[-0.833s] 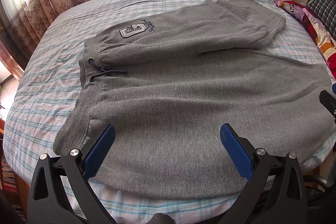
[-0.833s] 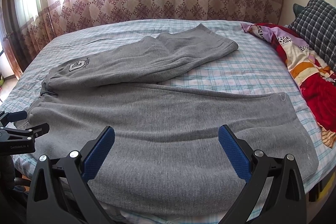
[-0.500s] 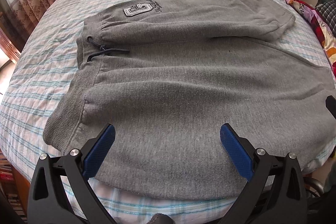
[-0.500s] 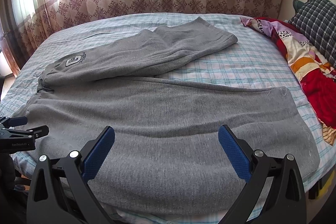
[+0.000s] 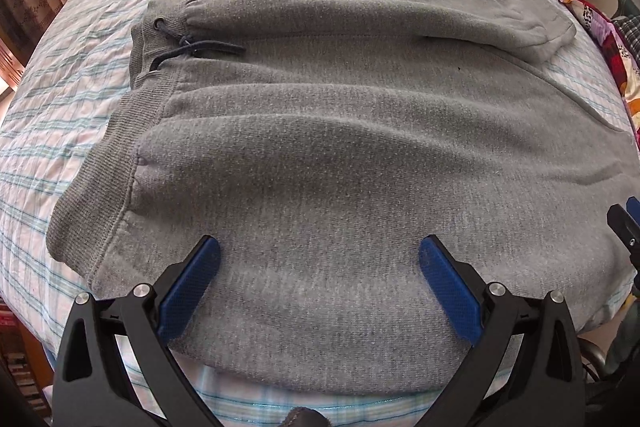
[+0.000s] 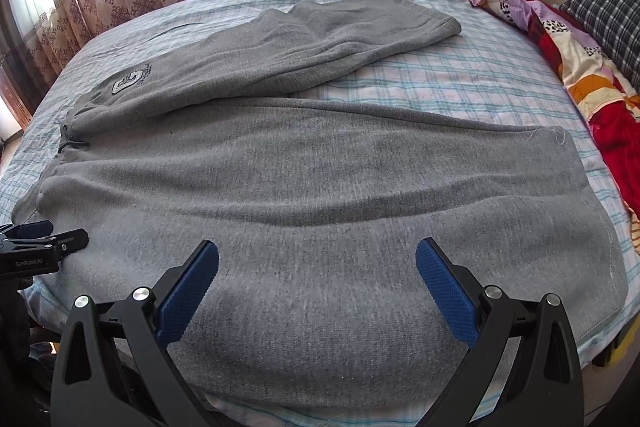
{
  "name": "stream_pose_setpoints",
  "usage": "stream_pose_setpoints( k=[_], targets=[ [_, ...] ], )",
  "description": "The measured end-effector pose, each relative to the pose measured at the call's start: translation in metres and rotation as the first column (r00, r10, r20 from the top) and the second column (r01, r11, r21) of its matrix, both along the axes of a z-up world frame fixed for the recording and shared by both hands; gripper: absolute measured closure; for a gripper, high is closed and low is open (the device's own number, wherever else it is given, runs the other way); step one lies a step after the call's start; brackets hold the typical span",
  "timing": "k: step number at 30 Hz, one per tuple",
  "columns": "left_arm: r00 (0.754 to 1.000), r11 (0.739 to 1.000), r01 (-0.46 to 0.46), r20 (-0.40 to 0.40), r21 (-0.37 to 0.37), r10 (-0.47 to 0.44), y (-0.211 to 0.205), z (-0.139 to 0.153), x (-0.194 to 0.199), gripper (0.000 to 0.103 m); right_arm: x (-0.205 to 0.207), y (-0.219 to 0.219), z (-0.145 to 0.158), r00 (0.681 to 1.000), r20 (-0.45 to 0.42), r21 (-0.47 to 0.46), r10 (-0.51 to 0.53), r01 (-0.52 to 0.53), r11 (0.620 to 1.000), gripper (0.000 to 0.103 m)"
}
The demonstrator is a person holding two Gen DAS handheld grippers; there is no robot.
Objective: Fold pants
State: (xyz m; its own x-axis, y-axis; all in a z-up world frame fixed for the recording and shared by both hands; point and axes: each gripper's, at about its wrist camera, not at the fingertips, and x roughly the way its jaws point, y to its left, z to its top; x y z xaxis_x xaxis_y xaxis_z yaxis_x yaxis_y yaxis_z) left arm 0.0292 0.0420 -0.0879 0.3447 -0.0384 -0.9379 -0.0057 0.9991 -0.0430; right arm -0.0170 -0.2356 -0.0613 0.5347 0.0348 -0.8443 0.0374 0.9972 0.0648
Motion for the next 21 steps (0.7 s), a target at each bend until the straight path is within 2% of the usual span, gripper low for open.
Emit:
stream_pose_setpoints(
  k=[4, 8, 11, 14, 17, 19, 21],
  targets=[
    [1.000, 1.000, 0.020, -0.012, 0.011, -0.020, 0.001, -0.003, -0.005, 0.002, 0.000, -0.003, -0.018, 0.994, -0.112, 0.018, 0.004, -0.002, 1.000, 0.005],
    [0.999, 0.999, 0.038, -0.019, 0.013, -0.038, 0.005, -0.005, -0.014, 0.002, -0.012, 0.000, -0.021, 0.988, -0.146, -0.008, 0.058, -0.060, 0.998, 0.005],
    [0.998, 0.998, 0.059, -0.026, 0.023, -0.058, 0.005, -0.007, -0.023, 0.002, -0.019, -0.007, -0.021, 0.983, -0.161, 0.019, 0.084, -0.082, 0.996, 0.005],
    [0.997, 0.997, 0.068, -0.028, 0.048, -0.066, 0.003, -0.005, -0.025, 0.002, -0.022, -0.012, -0.019, 0.982, -0.163, 0.046, 0.097, -0.091, 0.995, 0.005],
    [0.997, 0.995, 0.075, -0.021, 0.073, -0.074, -0.002, -0.003, -0.027, 0.002, -0.023, -0.015, -0.008, 0.986, -0.134, 0.025, 0.097, -0.095, 0.995, 0.005],
    [0.996, 0.991, 0.090, 0.015, 0.101, -0.092, -0.008, 0.002, -0.027, 0.002, -0.023, -0.025, 0.002, 0.993, -0.100, -0.010, 0.069, -0.070, 0.997, 0.005],
    [0.994, 0.990, 0.103, 0.031, 0.095, -0.107, -0.013, 0.004, -0.028, 0.002, -0.017, -0.046, 0.006, 0.997, -0.082, -0.045, 0.007, -0.011, 0.999, 0.005]
  ],
)
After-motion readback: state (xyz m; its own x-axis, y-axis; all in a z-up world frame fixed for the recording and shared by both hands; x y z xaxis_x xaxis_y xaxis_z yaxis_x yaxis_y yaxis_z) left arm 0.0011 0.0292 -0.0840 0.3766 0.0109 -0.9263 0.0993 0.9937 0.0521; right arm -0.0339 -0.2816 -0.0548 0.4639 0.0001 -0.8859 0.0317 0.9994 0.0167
